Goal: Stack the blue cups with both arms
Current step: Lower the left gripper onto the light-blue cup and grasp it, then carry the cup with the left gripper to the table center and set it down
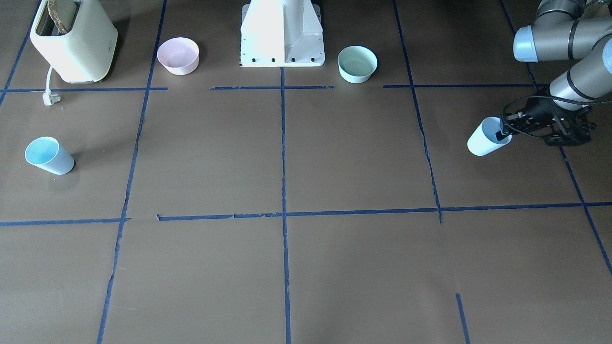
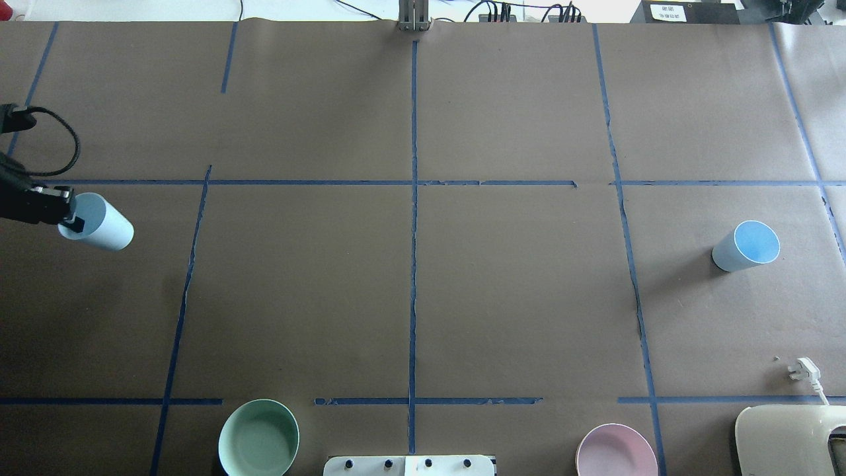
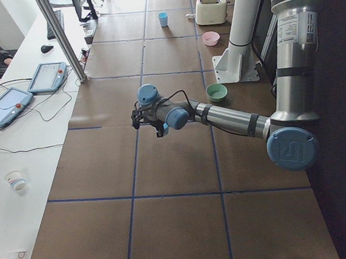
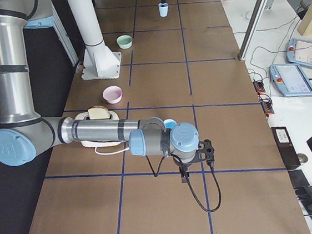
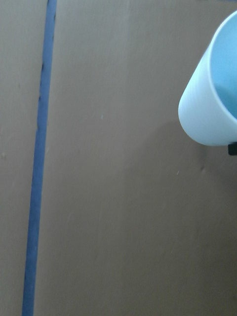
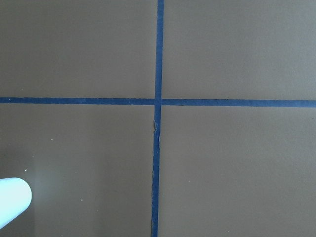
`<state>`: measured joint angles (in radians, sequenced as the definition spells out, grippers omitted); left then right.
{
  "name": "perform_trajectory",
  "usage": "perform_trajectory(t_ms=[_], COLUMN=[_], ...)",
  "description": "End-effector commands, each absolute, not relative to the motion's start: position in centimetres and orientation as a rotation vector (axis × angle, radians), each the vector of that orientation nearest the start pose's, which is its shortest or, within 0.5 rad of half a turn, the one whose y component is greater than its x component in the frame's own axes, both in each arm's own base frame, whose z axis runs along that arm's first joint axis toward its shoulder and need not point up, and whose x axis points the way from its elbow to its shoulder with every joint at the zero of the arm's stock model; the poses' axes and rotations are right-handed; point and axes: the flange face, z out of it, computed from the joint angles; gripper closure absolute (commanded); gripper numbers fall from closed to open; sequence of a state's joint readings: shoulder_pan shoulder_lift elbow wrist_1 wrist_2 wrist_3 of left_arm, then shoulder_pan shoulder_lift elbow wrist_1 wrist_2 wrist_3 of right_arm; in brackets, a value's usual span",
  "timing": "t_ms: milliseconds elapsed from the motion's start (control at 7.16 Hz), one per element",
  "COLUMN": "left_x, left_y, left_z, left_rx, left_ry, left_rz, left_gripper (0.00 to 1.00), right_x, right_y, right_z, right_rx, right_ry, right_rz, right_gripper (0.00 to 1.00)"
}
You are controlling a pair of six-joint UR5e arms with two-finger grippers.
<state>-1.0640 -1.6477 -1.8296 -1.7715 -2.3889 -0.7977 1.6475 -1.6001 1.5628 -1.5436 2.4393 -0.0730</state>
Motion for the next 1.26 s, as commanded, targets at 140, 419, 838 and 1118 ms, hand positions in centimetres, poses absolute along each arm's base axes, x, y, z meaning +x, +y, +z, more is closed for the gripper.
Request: perform_trajectory(t_ms=[140,419,838,1118], left_x=[34.6,46.0,55.0,58.3], left_y=[-48.5,-46.2,-44.6,-45.1], left_z=[27.0,18.3,16.7,16.2], left_rx=[-0.128,-0.169,-0.102,-0.103], left_ry=[0.911,0.935,0.957,0.937], left_rz=[-0.136,-0.178,-0.164,-0.158], left_gripper=[1.0,1.0,1.0,1.0], right_x=[9.3,9.4,9.4,9.3], right_y=[-46.8,-47.4,-47.6,-47.1], right_z=[67.3,66.6,66.5,67.1], right_rx=[0.045,0.056,0.076,0.093], right_ry=[-0.867,-0.87,-0.87,-0.871], right_rz=[0.012,0.011,-0.001,-0.006], right_gripper=[0.0,0.0,0.0,0.0])
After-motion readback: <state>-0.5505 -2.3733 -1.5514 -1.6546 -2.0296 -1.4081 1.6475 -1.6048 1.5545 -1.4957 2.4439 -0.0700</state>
